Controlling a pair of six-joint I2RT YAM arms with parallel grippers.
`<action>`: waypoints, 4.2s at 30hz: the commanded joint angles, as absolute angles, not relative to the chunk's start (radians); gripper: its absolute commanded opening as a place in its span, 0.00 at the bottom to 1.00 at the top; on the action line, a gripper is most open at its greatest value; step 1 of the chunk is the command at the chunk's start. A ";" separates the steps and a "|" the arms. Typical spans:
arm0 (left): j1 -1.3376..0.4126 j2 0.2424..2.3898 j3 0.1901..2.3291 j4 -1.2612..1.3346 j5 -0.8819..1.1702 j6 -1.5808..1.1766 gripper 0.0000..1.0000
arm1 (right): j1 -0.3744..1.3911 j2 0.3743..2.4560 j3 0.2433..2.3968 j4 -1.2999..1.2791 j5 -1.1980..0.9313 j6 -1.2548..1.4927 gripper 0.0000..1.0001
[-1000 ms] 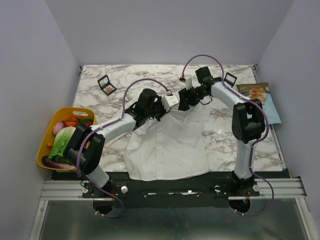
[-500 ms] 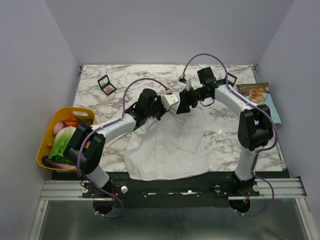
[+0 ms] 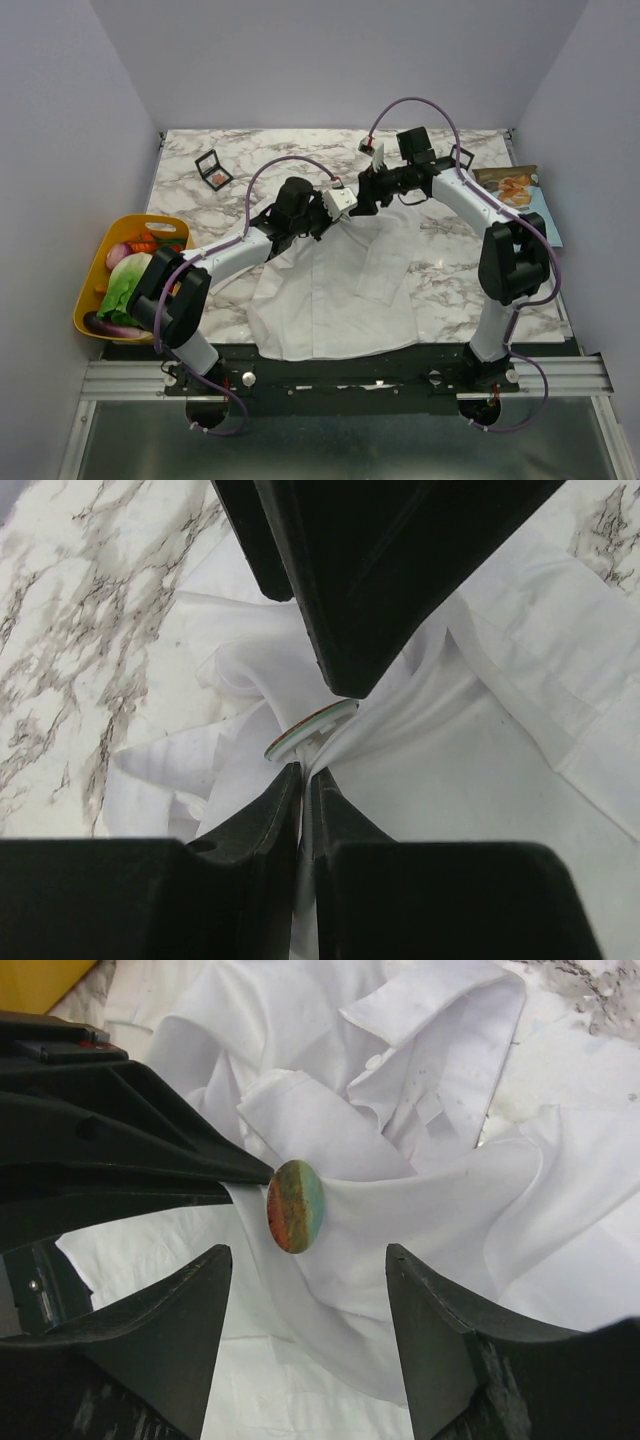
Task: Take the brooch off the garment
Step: Remove the brooch from the clothes.
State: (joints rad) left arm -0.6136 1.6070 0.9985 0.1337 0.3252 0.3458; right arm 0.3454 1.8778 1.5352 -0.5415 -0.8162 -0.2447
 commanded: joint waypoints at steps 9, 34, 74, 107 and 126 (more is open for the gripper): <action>-0.615 1.600 1.003 0.153 0.345 0.337 0.19 | 0.351 1.918 1.513 -0.465 -0.741 -0.225 0.70; -0.615 1.603 0.997 0.166 0.356 0.318 0.19 | 0.422 1.919 1.526 -0.433 -0.733 -0.158 0.67; -0.615 1.597 0.966 0.192 0.359 0.321 0.00 | 0.428 1.965 1.571 -0.525 -0.758 -0.193 0.61; -0.614 1.600 0.974 0.086 0.410 0.414 0.24 | 0.436 1.936 1.641 -0.540 -0.586 -0.170 0.14; -0.546 1.517 1.055 -0.036 0.477 0.425 0.62 | 0.407 1.783 1.579 -0.606 -0.673 -0.235 0.12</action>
